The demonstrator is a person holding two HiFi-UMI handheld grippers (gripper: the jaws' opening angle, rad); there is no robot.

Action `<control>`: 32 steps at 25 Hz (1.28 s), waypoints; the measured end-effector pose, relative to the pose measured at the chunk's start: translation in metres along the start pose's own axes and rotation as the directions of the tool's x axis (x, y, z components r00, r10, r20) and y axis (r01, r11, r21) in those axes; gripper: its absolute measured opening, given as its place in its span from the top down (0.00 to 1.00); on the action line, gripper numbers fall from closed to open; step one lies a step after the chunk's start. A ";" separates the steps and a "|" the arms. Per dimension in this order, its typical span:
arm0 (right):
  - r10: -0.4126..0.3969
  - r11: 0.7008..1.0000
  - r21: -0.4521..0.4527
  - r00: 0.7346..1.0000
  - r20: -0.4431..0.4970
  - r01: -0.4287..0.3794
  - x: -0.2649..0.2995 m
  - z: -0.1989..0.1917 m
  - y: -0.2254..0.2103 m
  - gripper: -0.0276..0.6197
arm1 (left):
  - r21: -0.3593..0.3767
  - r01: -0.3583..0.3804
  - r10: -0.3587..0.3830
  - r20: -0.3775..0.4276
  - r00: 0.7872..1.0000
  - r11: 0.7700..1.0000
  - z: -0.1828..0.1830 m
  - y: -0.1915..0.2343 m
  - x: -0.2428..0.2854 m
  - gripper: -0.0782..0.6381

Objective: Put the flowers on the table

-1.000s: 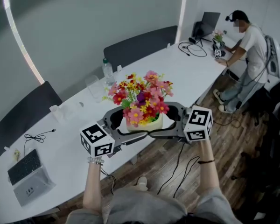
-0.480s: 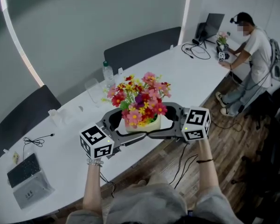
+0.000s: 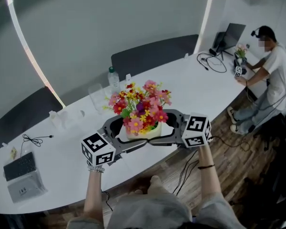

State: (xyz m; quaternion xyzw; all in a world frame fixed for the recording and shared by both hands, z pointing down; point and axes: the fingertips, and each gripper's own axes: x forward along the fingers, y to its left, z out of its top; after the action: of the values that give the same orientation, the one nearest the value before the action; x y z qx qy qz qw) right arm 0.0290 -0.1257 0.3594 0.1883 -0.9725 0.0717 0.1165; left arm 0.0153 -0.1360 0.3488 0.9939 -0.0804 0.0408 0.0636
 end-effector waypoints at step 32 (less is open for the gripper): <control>0.279 0.959 -0.015 0.956 -0.088 -0.281 0.061 -0.076 -0.127 0.28 | -0.056 -0.265 0.258 -0.098 0.961 0.963 -0.081 0.128 0.037 0.24</control>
State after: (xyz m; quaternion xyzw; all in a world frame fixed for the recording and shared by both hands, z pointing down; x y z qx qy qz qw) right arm 0.0382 -0.2500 0.4597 0.0437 -0.9844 0.0822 0.1492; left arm 0.0249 -0.2562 0.4474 0.9690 -0.2094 0.0905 0.0953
